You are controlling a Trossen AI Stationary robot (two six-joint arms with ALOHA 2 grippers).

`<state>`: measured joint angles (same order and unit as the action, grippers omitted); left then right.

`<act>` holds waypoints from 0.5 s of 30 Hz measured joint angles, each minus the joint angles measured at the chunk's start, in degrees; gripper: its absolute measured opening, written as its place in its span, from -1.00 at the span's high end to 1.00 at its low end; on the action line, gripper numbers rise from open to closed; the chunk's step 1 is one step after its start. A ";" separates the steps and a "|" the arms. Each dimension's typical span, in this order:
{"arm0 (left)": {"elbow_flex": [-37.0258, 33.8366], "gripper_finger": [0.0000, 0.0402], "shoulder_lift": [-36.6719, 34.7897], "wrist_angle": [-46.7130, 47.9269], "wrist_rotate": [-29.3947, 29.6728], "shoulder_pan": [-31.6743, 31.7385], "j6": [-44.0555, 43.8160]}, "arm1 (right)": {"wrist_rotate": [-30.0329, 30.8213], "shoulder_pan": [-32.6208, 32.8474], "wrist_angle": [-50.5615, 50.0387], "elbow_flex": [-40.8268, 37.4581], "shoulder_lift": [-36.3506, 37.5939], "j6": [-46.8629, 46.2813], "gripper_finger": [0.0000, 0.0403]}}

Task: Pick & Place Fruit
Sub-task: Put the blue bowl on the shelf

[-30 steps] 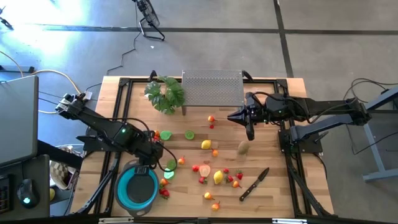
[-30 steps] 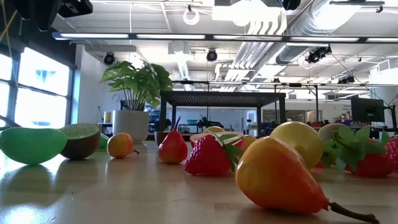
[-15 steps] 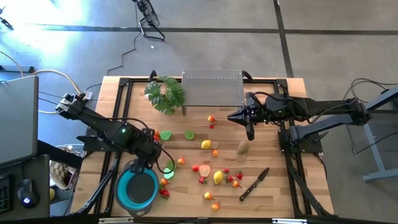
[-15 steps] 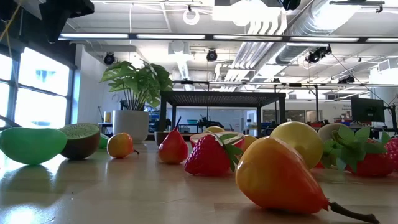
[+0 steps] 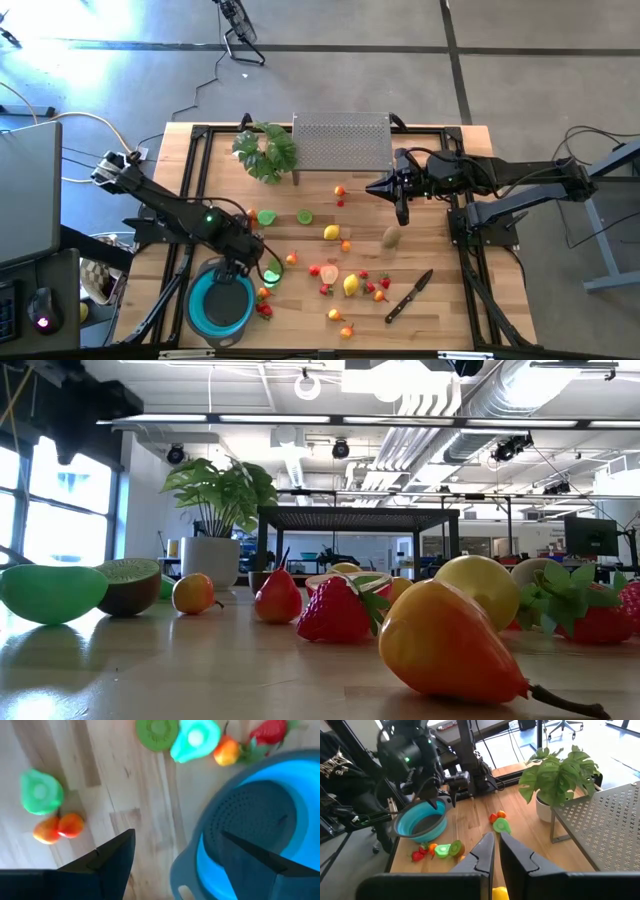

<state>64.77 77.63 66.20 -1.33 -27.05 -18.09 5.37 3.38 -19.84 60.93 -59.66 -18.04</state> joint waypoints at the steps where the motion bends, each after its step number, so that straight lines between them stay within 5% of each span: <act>1: -0.64 -0.34 0.08 -0.84 -0.77 0.00 0.16 | 0.02 0.00 -0.02 0.00 -0.02 -0.04 0.90; 15: -6.62 -0.34 0.26 -7.18 -4.15 0.00 5.72 | 0.02 0.00 -0.11 0.00 -0.02 -0.15 0.90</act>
<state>58.15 77.89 59.02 -5.47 -27.05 -12.37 5.39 3.38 -19.94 60.93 -59.68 -18.20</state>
